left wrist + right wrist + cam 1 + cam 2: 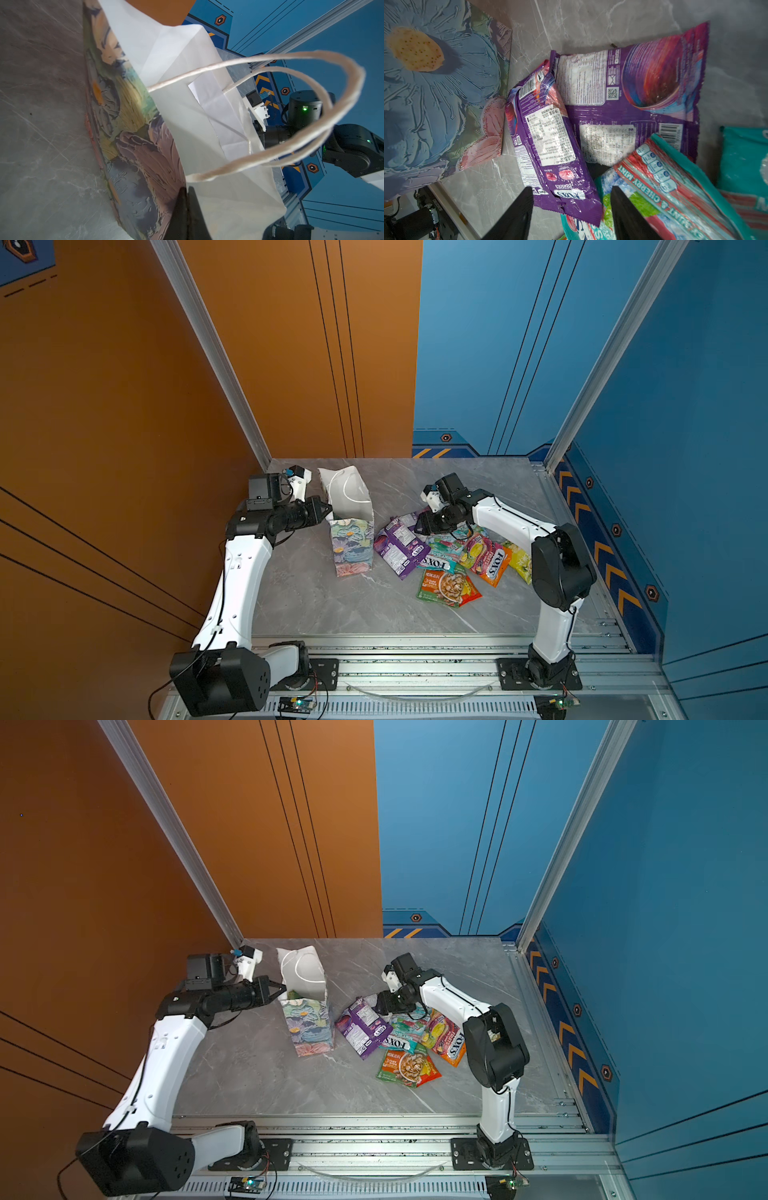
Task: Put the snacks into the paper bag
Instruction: 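Move the right gripper back down to the candy pile, then close the right gripper on the purple berry packet nearest the bag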
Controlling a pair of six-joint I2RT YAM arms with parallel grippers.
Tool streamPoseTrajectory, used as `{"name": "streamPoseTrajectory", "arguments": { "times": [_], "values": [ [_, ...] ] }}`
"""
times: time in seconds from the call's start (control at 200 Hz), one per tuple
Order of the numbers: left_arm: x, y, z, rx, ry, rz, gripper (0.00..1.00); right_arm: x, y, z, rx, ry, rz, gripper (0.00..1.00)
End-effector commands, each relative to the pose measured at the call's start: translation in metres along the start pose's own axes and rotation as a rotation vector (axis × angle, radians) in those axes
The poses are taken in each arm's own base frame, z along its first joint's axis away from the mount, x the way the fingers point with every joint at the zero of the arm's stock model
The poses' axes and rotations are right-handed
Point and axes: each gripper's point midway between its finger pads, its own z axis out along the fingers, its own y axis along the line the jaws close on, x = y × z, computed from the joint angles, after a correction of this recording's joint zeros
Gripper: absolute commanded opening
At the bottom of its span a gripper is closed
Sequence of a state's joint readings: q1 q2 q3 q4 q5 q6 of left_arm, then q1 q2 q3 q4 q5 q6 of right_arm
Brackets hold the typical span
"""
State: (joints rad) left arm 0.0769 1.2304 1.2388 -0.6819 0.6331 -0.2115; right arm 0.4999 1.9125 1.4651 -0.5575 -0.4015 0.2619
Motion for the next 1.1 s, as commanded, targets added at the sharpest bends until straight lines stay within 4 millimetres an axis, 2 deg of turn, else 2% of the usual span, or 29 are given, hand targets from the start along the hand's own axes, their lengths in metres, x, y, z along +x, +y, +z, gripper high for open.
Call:
{"name": "streamPoseTrajectory", "arguments": {
  "times": [0.0,0.2,0.24,0.44,0.541,0.621,0.701,0.926,1.096],
  "values": [
    [-0.008,-0.016,-0.002,0.052,-0.001,0.071,0.0,0.009,0.004,0.011,-0.021,0.02,-0.005,0.61],
    [0.002,0.003,0.0,-0.049,0.029,0.03,0.0,0.018,0.005,0.023,0.0,0.029,-0.006,0.61],
    [0.004,0.006,0.0,-0.067,0.032,0.022,0.03,0.018,0.004,0.025,-0.001,0.028,-0.002,0.61],
    [0.009,0.02,-0.005,-0.156,0.04,0.002,0.29,0.013,0.002,0.026,0.006,0.01,0.003,0.61],
    [0.009,0.02,-0.007,-0.168,0.049,-0.015,0.4,0.008,0.001,0.026,0.015,0.001,0.0,0.61],
    [0.009,0.02,-0.009,-0.174,0.054,-0.029,0.57,0.006,-0.002,0.026,0.02,-0.003,0.004,0.61],
    [0.008,0.02,-0.012,-0.187,0.047,-0.037,0.64,0.004,-0.002,0.026,0.019,-0.006,0.004,0.61],
    [0.008,0.019,-0.025,-0.244,0.017,-0.057,0.67,0.004,-0.004,0.026,0.026,-0.006,0.0,0.61],
    [0.016,0.019,-0.029,-0.299,0.042,-0.046,0.67,0.006,-0.006,0.028,0.022,0.003,-0.005,0.61]
  ]
}}
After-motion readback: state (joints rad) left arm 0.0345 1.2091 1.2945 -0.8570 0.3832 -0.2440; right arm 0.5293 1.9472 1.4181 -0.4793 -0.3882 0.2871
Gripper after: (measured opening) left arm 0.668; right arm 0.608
